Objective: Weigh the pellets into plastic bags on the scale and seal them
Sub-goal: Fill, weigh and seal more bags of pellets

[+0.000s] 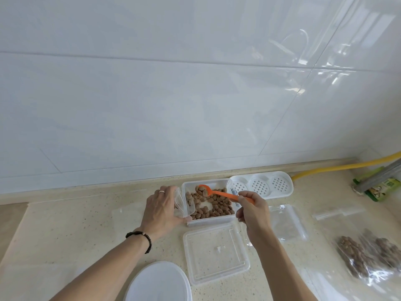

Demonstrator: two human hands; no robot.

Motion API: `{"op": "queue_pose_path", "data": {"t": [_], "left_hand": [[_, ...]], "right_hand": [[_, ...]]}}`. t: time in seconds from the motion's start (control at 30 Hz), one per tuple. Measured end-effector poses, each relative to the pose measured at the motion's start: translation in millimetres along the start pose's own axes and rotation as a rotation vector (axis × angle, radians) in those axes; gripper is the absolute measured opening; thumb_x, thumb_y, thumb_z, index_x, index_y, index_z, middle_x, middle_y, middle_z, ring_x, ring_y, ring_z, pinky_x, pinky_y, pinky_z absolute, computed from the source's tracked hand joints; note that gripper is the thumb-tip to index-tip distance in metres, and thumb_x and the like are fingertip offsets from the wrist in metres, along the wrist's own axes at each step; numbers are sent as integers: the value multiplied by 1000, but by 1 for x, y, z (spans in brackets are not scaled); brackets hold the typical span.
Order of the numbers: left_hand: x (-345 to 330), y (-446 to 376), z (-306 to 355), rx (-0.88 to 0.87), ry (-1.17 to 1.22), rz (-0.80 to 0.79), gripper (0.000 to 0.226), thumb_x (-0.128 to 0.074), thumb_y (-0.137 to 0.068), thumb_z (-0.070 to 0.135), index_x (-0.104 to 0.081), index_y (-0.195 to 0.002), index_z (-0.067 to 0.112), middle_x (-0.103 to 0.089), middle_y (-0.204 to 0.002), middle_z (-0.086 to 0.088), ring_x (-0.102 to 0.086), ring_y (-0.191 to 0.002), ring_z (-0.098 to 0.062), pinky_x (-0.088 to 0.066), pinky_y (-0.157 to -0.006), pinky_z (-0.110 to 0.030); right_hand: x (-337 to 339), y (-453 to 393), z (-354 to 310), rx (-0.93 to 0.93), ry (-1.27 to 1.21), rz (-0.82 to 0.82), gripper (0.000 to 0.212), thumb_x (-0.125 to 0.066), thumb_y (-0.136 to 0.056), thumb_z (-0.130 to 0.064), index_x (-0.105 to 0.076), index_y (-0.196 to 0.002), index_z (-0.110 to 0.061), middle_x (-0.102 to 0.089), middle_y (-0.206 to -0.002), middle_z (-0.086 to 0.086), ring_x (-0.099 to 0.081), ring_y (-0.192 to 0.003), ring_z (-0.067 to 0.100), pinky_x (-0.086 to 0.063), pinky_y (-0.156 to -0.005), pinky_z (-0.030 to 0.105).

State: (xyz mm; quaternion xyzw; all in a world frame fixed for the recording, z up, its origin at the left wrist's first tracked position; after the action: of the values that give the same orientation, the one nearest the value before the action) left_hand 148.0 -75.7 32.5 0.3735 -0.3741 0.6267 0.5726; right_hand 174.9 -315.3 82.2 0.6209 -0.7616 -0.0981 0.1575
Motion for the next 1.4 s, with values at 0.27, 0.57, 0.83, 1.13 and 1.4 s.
{"op": "queue_pose_path", "data": {"t": [0.27, 0.57, 0.83, 1.13, 1.4], "left_hand": [[2, 0, 2, 11, 69, 41, 94, -77, -56, 71, -37, -126, 22, -50, -119, 2, -50, -106, -17, -40, -92, -30], [-4, -3, 2, 49, 153, 36, 98, -80, -56, 65, -37, -129, 17, -51, -123, -4, -53, -111, -22, -42, -91, -32], [-7, 2, -3, 14, 182, -54, 111, -82, -52, 67, -33, -137, 16, -46, -132, -6, -48, -120, -22, -37, -99, -33], [-6, 3, -1, 7, 152, -64, 108, -80, -54, 68, -33, -137, 17, -46, -131, -4, -48, -119, -20, -37, -98, -32], [-3, 5, 3, -20, 83, -13, 109, -79, -54, 70, -35, -137, 15, -48, -128, -4, -49, -116, -21, -39, -98, -34]], "right_hand": [[-30, 37, -29, 547, 443, -363, 18, -56, -95, -5, -65, -87, -18, -59, -65, 8, -44, -50, 22, -38, -46, 40], [-4, 24, -38, 522, 361, -95, 25, -57, -93, -2, -65, -83, -23, -63, -64, 2, -56, -58, 36, -45, -51, 45], [7, -13, -2, 327, 788, -73, 16, -50, -96, -9, -61, -90, -19, -67, -79, 0, -50, -53, 10, -39, -51, 25], [-14, -7, 23, -32, 412, -174, 14, -51, -97, -4, -62, -96, -10, -64, -75, 12, -57, -47, 14, -46, -46, 26], [1, -7, 24, -93, 197, -5, 13, -53, -95, 1, -64, -97, -6, -64, -73, 17, -58, -46, 16, -47, -46, 27]]}}
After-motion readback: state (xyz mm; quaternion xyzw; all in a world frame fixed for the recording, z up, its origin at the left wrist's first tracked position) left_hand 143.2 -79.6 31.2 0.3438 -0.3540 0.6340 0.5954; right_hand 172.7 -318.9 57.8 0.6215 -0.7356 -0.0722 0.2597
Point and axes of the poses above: each hand's wrist, its own y-axis away from the middle knuckle, its own x-axis out of the back of the hand, z = x × y, the point moved 1 cm from there along -y, towards the middle knuckle
